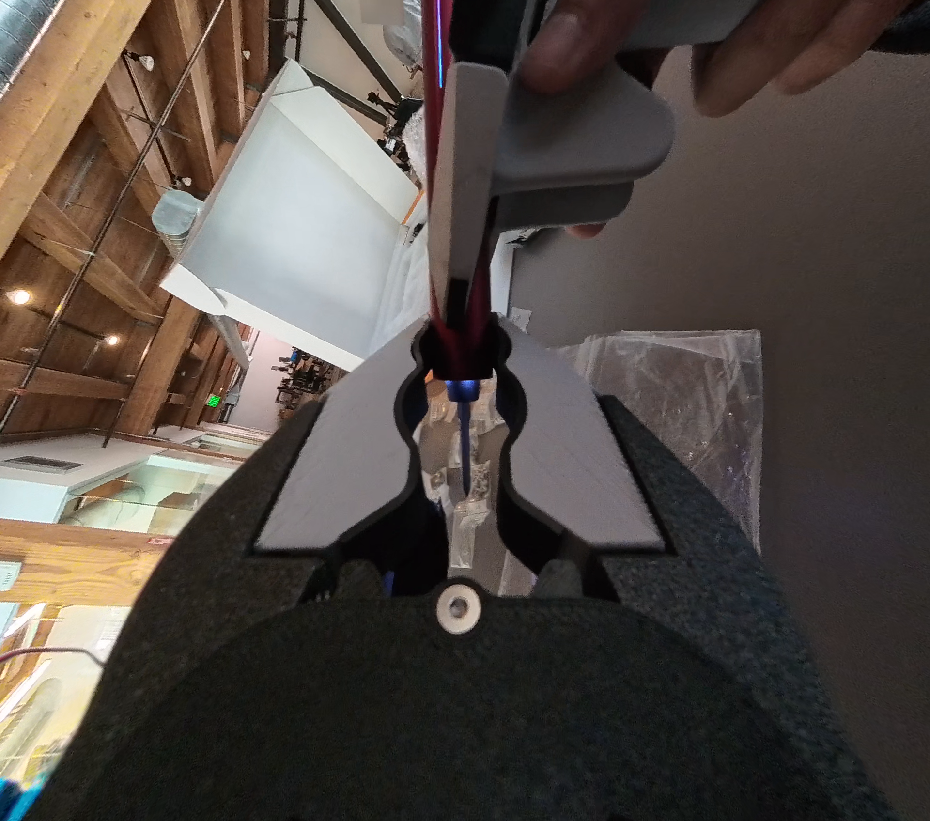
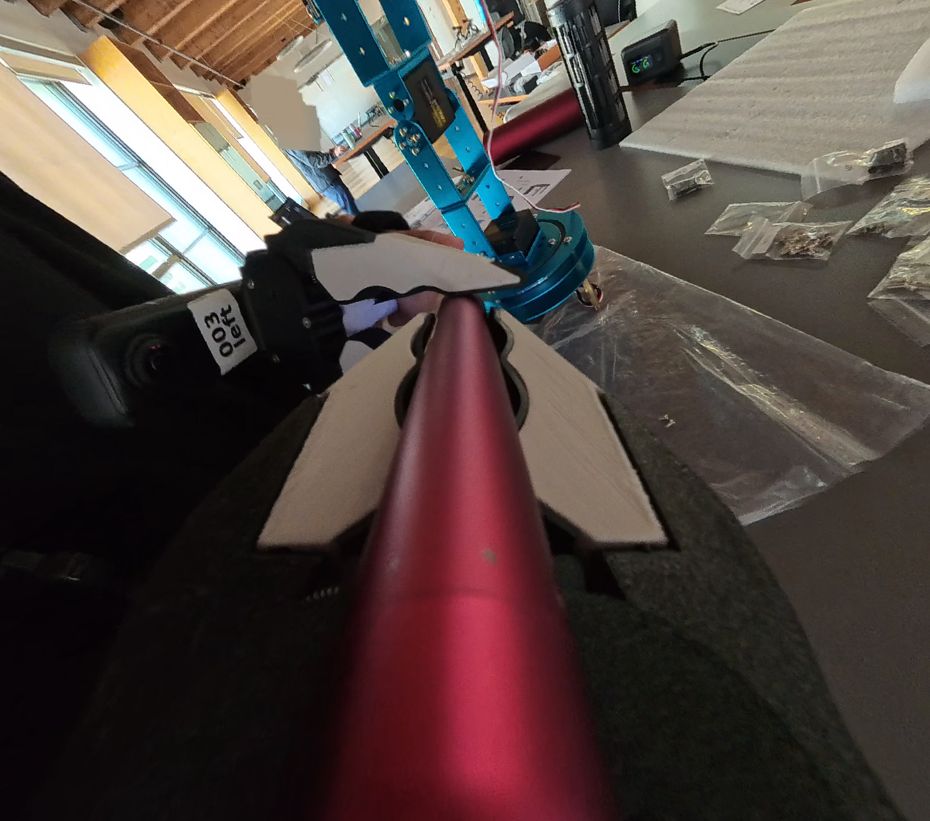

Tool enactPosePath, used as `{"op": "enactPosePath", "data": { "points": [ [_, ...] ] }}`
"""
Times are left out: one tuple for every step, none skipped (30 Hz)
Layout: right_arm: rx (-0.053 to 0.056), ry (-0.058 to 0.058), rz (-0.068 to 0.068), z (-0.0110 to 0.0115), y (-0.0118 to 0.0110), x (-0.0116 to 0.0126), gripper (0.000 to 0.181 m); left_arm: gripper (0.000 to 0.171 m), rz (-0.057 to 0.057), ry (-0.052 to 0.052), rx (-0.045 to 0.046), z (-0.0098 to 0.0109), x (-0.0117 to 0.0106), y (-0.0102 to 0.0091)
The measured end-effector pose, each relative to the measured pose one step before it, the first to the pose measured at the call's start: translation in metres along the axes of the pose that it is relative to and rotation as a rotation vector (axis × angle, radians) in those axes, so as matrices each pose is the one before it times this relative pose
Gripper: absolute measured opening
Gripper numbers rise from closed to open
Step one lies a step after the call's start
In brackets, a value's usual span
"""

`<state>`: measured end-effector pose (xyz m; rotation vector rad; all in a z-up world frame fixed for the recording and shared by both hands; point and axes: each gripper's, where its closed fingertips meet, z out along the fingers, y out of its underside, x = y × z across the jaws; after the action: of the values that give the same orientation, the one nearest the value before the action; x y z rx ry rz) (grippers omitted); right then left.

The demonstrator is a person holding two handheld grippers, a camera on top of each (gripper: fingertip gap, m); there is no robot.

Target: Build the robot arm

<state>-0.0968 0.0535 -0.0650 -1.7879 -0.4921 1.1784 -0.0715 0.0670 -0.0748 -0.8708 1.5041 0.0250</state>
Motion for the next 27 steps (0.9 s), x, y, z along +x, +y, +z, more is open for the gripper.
{"op": "enactPosePath", "data": {
  "points": [
    [-0.0093, 0.0131, -0.0165, 0.00043, 0.00103, 0.00156, 0.023, 0.020, -0.0095, 0.0059, 0.00243, 0.00062, 0.00119, 0.00109],
    [0.0015, 0.0043, -0.0064, 0.00053, -0.00035, 0.00055, 0.024, 0.020, -0.0081, -0.0028, 0.00518, 0.00024, -0.00017, 0.00054],
    [0.0080, 0.0004, -0.0012, 0.00070, -0.00096, 0.00043, 0.024, 0.020, -0.0079, -0.0054, 0.00311, 0.00018, -0.00096, 0.00048],
    [0.0060, 0.0068, -0.0053, 0.00113, 0.00013, 0.00164, 0.023, 0.021, -0.0171, 0.0058, -0.00328, 0.00079, -0.00003, 0.00179],
    [0.0064, 0.0056, -0.0036, 0.00166, 0.00060, 0.00176, 0.023, 0.021, -0.0135, 0.0079, -0.00678, 0.00072, 0.00059, 0.00272],
    [0.0109, -0.0051, 0.0014, 0.00134, -0.00030, 0.00056, 0.023, 0.021, 0.0016, -0.0082, -0.00022, 0.00005, -0.00064, 0.00150],
    [0.0019, -0.0114, 0.0096, 0.00092, 0.00035, -0.00007, 0.024, 0.021, 0.0186, -0.0076, 0.00586, -0.00068, -0.00026, 0.00073],
    [-0.0107, -0.0071, 0.0217, 0.00106, 0.00163, 0.00062, 0.024, 0.021, 0.0206, 0.0029, -0.00125, -0.00021, 0.00119, 0.00178],
    [0.0007, -0.0089, 0.0327, 0.00080, -0.00056, 0.00010, 0.023, 0.021, 0.0142, -0.0087, -0.00441, 0.00001, -0.00042, 0.00122],
    [0.0137, -0.0122, 0.0371, 0.00057, -0.00247, -0.00030, 0.024, 0.020, 0.0109, -0.0195, -0.00333, 0.00004, -0.00151, 0.00032],
    [0.0006, -0.0144, 0.0164, 0.00013, -0.00048, -0.00037, 0.023, 0.020, 0.0059, -0.0073, -0.00147, -0.00015, -0.00063, -0.00022],
    [-0.0091, -0.0075, -0.0211, -0.00021, 0.00096, -0.00022, 0.024, 0.020, -0.0173, 0.0125, 0.00310, -0.00037, 0.00077, -0.00047],
    [-0.0103, 0.0126, -0.0301, 0.00022, 0.00105, 0.00104, 0.024, 0.020, -0.0225, 0.0164, -0.00385, 0.00032, 0.00139, 0.00061],
    [-0.0063, 0.0076, -0.0170, 0.00048, 0.00025, 0.00025, 0.024, 0.020, -0.0051, 0.0037, -0.00275, 0.00008, 0.00040, 0.00070],
    [-0.0021, -0.0011, -0.0093, 0.00002, -0.00022, -0.00025, 0.024, 0.020, -0.0097, 0.0004, 0.00229, -0.00024, -0.00047, -0.00034],
    [-0.0005, 0.0047, -0.0124, 0.00015, -0.00016, 0.00070, 0.024, 0.020, -0.0147, 0.0051, -0.00466, 0.00035, 0.00004, 0.00030],
    [-0.0007, 0.0065, -0.0063, 0.00001, 0.00005, 0.00101, 0.024, 0.021, 0.0029, 0.0000, -0.00751, 0.00095, -0.00001, 0.00081],
    [0.0014, 0.0009, 0.0051, -0.00018, -0.00037, 0.00092, 0.024, 0.021, 0.0127, -0.0081, -0.00278, 0.00094, -0.00056, 0.00034],
    [0.0029, -0.0006, 0.0048, -0.00019, -0.00019, 0.00109, 0.024, 0.021, 0.0022, -0.0051, -0.00349, 0.00098, -0.00020, 0.00034],
    [-0.0004, 0.0031, 0.0066, -0.00005, 0.00058, 0.00185, 0.024, 0.021, -0.0110, 0.0096, -0.00541, 0.00136, 0.00108, 0.00110],
    [0.0067, 0.0012, 0.0097, 0.00031, -0.00009, 0.00143, 0.024, 0.021, -0.0127, 0.0100, -0.00029, 0.00107, 0.00049, 0.00103],
    [0.0036, 0.0055, 0.0067, 0.00027, 0.00017, 0.00189, 0.024, 0.021, -0.0098, 0.0081, -0.00144, 0.00132, 0.00046, 0.00128],
    [-0.0074, 0.0128, -0.0120, -0.00001, 0.00139, 0.00268, 0.025, 0.021, -0.0227, 0.0170, -0.01069, 0.00199, 0.00207, 0.00206],
    [0.0024, 0.0019, -0.0066, -0.00029, -0.00021, 0.00141, 0.023, 0.022, -0.0327, 0.0043, -0.00655, 0.00161, 0.00064, 0.00121],
    [0.0058, -0.0050, 0.0093, -0.00019, -0.00053, 0.00164, 0.024, 0.022, -0.0297, 0.0029, -0.00221, 0.00064, 0.00044, 0.00087],
    [-0.0062, -0.0032, 0.0174, 0.00037, 0.00107, 0.00201, 0.025, 0.023, -0.0220, 0.0100, -0.00679, 0.00033, 0.00073, 0.00145],
    [-0.0211, -0.0069, 0.0404, 0.00042, 0.00256, 0.00157, 0.023, 0.022, -0.0051, 0.0197, -0.00155, 0.00069, 0.00253, 0.00109]
  ]
}}
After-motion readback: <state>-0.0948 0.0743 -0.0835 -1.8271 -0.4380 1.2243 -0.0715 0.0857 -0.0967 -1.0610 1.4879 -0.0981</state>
